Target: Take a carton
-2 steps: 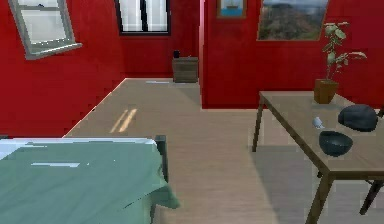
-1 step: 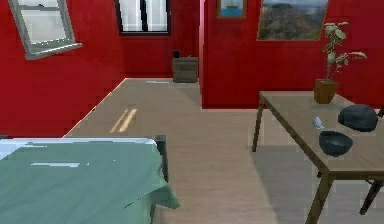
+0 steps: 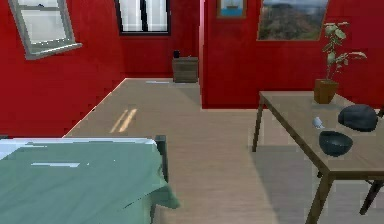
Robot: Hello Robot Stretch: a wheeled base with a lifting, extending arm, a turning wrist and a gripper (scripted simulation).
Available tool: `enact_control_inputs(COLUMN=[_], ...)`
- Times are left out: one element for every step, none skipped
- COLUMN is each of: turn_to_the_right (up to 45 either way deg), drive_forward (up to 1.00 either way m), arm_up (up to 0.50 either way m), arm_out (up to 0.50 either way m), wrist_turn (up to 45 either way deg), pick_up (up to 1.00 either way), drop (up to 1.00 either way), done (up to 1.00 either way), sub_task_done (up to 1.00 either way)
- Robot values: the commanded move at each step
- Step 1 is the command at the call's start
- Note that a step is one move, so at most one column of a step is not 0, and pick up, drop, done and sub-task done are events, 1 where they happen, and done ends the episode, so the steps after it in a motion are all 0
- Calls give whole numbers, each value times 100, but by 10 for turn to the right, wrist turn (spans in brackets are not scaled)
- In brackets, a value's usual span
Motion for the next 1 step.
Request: enact_control_inputs(turn_to_the_right=[0], drive_forward=[0], arm_up=[-30], arm_out=[0], wrist_turn=[0], pick_up=[0], drop=[0], done=[0], sub_task_done=[0])
